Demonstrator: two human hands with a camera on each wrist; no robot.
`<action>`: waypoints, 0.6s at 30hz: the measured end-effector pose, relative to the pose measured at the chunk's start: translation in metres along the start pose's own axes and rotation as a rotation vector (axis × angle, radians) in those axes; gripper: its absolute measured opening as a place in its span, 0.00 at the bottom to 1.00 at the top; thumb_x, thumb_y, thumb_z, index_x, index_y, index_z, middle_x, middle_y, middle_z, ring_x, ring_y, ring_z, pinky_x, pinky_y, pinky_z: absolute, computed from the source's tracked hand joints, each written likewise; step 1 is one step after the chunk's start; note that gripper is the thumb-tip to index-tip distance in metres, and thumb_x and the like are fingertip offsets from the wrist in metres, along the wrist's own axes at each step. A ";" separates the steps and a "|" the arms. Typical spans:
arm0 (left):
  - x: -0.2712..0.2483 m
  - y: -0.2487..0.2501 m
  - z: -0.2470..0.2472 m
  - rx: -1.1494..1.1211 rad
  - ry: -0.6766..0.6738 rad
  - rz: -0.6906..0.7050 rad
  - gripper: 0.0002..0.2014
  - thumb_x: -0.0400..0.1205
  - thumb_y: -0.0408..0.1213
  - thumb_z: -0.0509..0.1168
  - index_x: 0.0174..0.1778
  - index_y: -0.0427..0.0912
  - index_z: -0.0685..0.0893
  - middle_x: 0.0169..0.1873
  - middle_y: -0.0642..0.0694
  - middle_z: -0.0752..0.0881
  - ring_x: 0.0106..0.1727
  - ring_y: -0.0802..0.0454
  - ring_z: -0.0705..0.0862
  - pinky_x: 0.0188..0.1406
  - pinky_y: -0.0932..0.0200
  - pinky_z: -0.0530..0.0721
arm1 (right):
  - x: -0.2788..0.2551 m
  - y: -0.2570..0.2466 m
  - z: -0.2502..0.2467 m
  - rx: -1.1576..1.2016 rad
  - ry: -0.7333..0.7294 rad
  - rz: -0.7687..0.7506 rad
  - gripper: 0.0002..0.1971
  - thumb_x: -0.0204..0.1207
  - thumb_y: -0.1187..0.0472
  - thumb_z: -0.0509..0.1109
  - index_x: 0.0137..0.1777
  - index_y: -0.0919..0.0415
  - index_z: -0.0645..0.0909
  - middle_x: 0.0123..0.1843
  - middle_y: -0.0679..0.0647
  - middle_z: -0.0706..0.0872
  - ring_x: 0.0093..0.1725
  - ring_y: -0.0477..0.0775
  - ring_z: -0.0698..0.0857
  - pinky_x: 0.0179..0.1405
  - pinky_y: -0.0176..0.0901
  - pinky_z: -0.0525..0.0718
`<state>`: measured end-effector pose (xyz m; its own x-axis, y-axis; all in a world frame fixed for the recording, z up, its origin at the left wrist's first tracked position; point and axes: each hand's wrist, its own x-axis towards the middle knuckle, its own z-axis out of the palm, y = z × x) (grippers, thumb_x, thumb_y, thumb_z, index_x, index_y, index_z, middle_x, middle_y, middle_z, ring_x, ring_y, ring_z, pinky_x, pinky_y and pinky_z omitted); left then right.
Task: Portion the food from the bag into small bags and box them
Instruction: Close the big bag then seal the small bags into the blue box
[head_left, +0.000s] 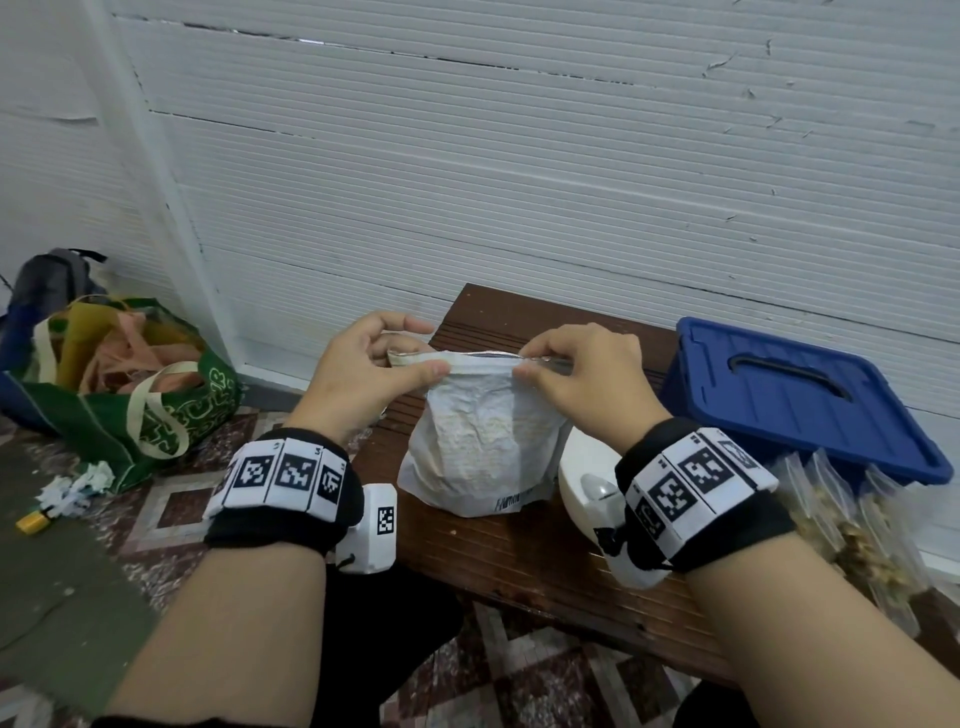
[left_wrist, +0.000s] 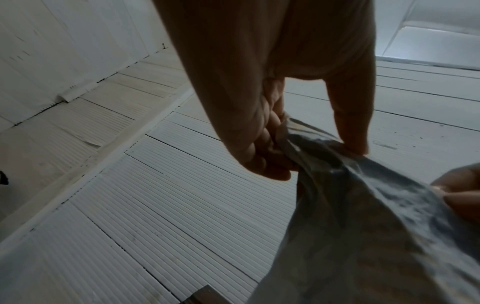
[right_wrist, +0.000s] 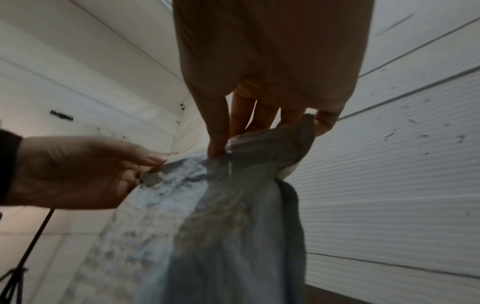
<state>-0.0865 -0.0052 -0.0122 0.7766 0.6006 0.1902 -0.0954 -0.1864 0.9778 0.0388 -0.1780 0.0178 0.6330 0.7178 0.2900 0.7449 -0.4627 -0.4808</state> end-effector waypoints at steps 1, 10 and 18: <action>-0.001 0.001 0.001 0.009 -0.002 -0.002 0.19 0.65 0.32 0.80 0.51 0.45 0.84 0.35 0.51 0.90 0.40 0.59 0.88 0.41 0.68 0.86 | 0.001 -0.002 0.001 -0.020 -0.004 -0.004 0.04 0.77 0.50 0.71 0.40 0.41 0.81 0.43 0.38 0.84 0.56 0.43 0.78 0.55 0.42 0.56; -0.001 0.005 0.006 0.008 0.021 -0.044 0.18 0.59 0.38 0.79 0.43 0.43 0.86 0.30 0.47 0.88 0.31 0.61 0.87 0.27 0.68 0.82 | 0.000 -0.011 0.007 -0.123 0.026 -0.044 0.03 0.76 0.45 0.69 0.43 0.39 0.82 0.43 0.37 0.83 0.53 0.41 0.75 0.46 0.43 0.51; -0.004 0.002 0.005 0.037 0.038 -0.020 0.15 0.64 0.30 0.80 0.43 0.42 0.86 0.28 0.52 0.88 0.30 0.62 0.86 0.30 0.69 0.82 | 0.003 -0.019 0.019 -0.151 0.082 -0.088 0.05 0.78 0.49 0.70 0.40 0.42 0.80 0.42 0.39 0.84 0.50 0.42 0.75 0.47 0.43 0.51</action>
<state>-0.0863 -0.0117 -0.0110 0.7536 0.6338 0.1743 -0.0560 -0.2023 0.9777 0.0226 -0.1578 0.0120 0.5745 0.7171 0.3945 0.8174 -0.4774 -0.3225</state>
